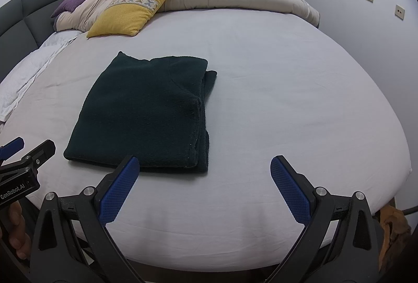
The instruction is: Fold small clothes
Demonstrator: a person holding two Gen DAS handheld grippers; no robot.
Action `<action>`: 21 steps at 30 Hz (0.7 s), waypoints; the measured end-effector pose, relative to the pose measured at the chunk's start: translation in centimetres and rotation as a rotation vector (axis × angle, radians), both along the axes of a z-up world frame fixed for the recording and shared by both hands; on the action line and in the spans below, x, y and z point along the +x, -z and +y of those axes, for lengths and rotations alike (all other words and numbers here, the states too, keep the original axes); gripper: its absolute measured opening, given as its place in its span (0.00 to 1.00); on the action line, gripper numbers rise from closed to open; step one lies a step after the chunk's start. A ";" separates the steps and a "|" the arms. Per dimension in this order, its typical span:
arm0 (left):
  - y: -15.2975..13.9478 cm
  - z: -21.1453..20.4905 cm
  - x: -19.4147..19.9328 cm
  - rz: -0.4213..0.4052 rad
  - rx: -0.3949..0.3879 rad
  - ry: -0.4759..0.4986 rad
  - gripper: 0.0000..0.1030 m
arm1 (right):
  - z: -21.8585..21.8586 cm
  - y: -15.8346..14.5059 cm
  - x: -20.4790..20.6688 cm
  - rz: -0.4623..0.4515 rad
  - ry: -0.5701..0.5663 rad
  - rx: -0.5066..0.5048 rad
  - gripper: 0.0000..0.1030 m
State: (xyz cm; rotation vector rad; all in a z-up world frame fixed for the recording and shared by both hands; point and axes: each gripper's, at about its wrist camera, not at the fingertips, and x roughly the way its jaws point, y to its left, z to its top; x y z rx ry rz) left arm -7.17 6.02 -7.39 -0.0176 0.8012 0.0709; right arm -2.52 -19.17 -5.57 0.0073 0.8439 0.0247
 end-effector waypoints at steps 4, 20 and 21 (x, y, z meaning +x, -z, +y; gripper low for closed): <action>0.0 0.0 -0.2 0.001 -0.002 -0.003 1.00 | 0.1 0.0 0.0 0.000 -0.001 -0.001 0.99; 0.2 0.0 -0.4 0.002 -0.003 -0.005 1.00 | 0.1 0.1 -0.1 0.003 -0.001 0.003 0.99; 0.3 0.0 -0.4 0.002 -0.002 -0.004 1.00 | 0.2 0.1 -0.1 0.003 -0.001 0.003 0.99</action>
